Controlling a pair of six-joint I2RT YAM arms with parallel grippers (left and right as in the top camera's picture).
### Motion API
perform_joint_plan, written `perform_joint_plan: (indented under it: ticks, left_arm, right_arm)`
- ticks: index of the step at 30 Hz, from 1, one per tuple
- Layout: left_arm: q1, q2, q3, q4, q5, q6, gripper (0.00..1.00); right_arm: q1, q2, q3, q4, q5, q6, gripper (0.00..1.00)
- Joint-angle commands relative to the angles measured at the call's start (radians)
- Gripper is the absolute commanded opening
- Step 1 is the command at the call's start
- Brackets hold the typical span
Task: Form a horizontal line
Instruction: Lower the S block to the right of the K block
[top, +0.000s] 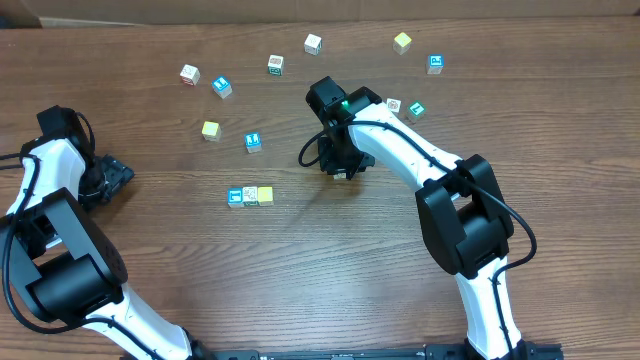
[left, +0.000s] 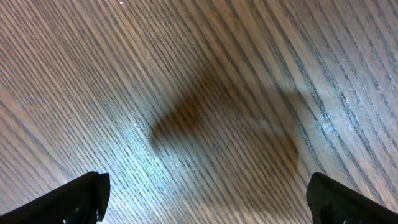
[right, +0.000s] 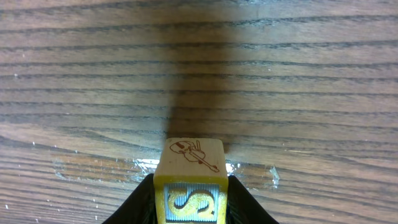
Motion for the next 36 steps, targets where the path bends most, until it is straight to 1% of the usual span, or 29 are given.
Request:
perform_joint_plan:
  ticks: [1,8,15,22,25,33,36]
  left_arm:
    - [0.006,0.003,-0.005,0.001,-0.010,0.001,1.00]
    - [0.006,0.003,-0.005,0.001,-0.010,0.001,1.00]
    - [0.006,0.003,-0.005,0.001,-0.010,0.001,1.00]
    - [0.006,0.003,-0.005,0.001,-0.010,0.001,0.99]
    - [0.006,0.003,-0.005,0.001,-0.010,0.001,1.00]
    - [0.006,0.003,-0.005,0.001,-0.010,0.001,1.00]
    - [0.006,0.003,-0.005,0.001,-0.010,0.001,0.99]
  right_arm:
    - [0.007,-0.016,-0.008,0.001,0.005,0.034,0.27]
    - [0.048,-0.016,-0.008,0.003,-0.002,0.060,0.27]
    - [0.126,-0.016,-0.008,0.054,-0.002,0.155,0.27]
    - [0.190,-0.016,-0.008,0.080,-0.002,0.217,0.27]
    - [0.209,-0.016,-0.008,0.086,-0.002,0.238,0.27]
    - [0.225,-0.016,-0.008,0.090,-0.002,0.239,0.27]
    - [0.225,-0.016,-0.008,0.087,-0.003,0.265,0.27]
